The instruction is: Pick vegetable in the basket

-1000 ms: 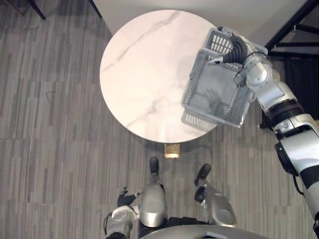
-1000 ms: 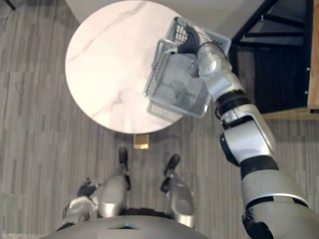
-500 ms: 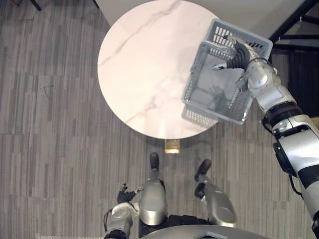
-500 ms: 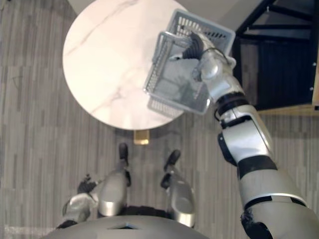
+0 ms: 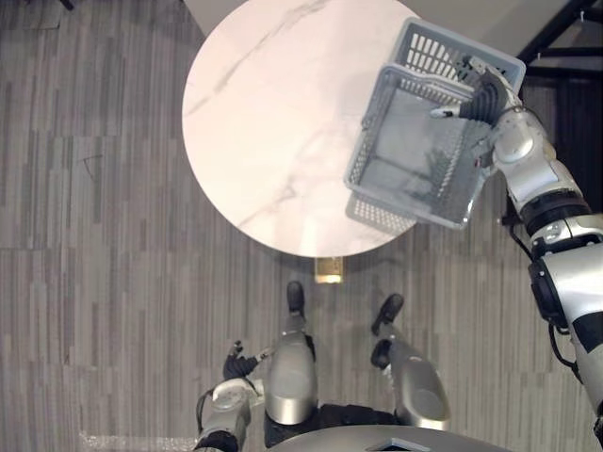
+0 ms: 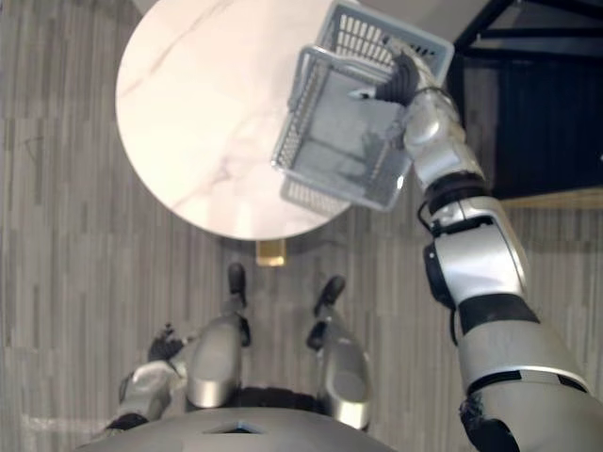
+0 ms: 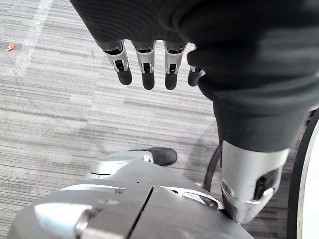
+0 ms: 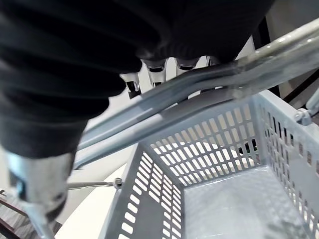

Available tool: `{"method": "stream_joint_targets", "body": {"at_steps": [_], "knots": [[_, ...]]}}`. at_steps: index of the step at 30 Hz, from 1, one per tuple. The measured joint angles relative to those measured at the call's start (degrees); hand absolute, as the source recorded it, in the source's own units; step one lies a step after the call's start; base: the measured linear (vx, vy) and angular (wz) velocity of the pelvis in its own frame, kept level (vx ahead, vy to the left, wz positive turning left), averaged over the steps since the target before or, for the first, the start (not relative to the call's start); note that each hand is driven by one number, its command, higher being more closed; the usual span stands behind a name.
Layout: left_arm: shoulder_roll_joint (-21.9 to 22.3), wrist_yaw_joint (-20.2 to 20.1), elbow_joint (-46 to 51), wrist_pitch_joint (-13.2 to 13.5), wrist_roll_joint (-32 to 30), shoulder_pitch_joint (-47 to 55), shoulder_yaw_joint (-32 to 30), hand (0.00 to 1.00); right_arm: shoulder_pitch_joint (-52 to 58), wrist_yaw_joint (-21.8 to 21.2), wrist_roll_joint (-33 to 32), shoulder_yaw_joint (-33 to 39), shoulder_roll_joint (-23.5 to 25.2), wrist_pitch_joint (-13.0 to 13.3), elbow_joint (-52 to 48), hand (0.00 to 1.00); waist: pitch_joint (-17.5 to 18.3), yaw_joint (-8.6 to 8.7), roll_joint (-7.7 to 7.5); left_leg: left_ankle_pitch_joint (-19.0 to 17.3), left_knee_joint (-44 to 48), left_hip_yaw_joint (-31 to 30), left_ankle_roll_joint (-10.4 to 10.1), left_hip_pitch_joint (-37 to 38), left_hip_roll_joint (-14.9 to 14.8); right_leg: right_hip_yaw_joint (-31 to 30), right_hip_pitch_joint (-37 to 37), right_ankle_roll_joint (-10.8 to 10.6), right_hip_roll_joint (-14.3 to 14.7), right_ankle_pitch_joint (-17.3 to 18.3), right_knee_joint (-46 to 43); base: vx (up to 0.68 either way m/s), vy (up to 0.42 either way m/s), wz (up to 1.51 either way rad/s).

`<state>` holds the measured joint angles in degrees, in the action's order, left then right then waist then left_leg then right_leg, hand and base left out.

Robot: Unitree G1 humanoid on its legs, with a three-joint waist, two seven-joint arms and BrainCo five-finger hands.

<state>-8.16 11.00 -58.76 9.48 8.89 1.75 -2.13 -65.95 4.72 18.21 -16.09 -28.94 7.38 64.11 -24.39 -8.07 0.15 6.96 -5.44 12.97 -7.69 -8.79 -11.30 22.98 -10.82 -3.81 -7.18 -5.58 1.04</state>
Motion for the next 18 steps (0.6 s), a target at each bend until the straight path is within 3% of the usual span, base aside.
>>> {"method": "stream_joint_targets", "body": {"at_steps": [11,12,18], "knots": [[0.02,0.01,0.09,0.0,-0.01,-0.35,0.68,0.0,-0.23,0.06,2.27,-0.64,-0.9,0.36,-0.17,0.0,-0.51,-0.04,0.92,0.04,-0.01,0.05,0.03,-0.18,0.08,0.11,-0.21,-0.18,-0.17,-0.11,0.07,0.0,0.0,0.0],[0.02,0.01,0.09,0.0,-0.01,-0.37,0.68,0.0,-0.23,0.07,2.33,-0.91,-1.04,0.39,-0.2,1.0,-0.51,-0.04,0.93,0.04,-0.01,0.05,0.03,-0.21,0.08,0.12,-0.23,-0.18,-0.17,-0.12,0.08,0.0,0.0,0.0],[0.02,0.0,0.11,0.01,0.0,-0.48,0.66,0.0,-0.67,-0.13,5.9,-4.62,-2.36,0.75,-0.87,1.0,-0.52,-0.04,0.96,0.12,0.0,0.08,0.09,-0.97,0.14,0.12,-1.04,-0.31,-0.23,-0.21,0.1,0.03,0.003,0.0]]}}
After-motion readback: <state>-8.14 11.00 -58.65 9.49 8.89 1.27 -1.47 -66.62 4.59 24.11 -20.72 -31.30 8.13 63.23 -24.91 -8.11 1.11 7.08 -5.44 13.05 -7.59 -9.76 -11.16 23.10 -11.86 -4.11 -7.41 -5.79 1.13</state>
